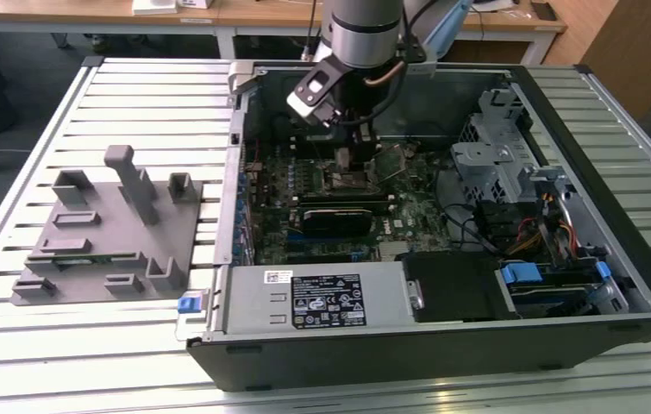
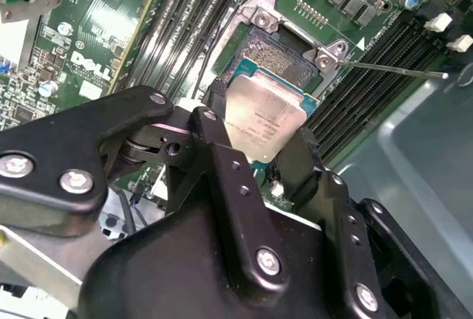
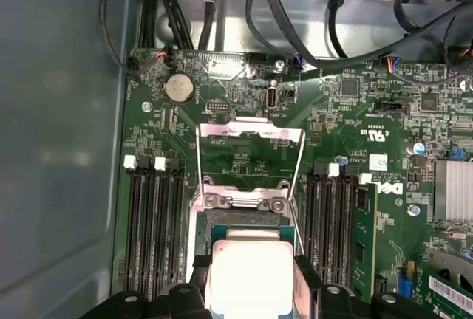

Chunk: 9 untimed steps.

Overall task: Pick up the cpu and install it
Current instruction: 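Place the cpu into insertion slot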

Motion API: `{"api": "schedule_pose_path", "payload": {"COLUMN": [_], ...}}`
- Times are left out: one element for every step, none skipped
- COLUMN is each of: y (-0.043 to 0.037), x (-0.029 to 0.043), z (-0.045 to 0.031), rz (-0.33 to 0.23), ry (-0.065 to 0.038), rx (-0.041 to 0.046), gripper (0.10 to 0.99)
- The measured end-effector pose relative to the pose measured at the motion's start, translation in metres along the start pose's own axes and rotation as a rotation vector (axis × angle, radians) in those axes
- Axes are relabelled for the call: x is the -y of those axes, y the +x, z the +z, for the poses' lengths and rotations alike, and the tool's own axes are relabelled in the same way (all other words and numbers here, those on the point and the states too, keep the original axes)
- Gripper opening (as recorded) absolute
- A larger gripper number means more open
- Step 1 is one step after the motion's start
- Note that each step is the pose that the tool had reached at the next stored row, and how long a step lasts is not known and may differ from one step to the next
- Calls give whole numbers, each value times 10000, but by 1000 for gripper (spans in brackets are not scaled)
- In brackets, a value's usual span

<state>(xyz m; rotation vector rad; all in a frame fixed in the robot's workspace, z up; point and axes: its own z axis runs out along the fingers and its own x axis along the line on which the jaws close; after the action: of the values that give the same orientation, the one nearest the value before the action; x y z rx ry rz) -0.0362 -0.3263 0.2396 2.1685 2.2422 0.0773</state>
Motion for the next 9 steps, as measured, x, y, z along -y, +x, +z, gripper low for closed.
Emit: {"api": "schedule_pose_path", "payload": {"y": [0,1,3,5,5,5,5,5,5], "x": [1,2,3,4,4,8,12,15,20], "z": [11,20,29,37,47,59,74,90,106], "rz": [2,9,22,37,50,58,58,57,56], "ry": [0,0,0,0,-1,-1,0,-1,-1], "rx": [0,1,1,2,3,7,11,13,13], "gripper": [525,525,525,525,525,525,525,525,525]}}
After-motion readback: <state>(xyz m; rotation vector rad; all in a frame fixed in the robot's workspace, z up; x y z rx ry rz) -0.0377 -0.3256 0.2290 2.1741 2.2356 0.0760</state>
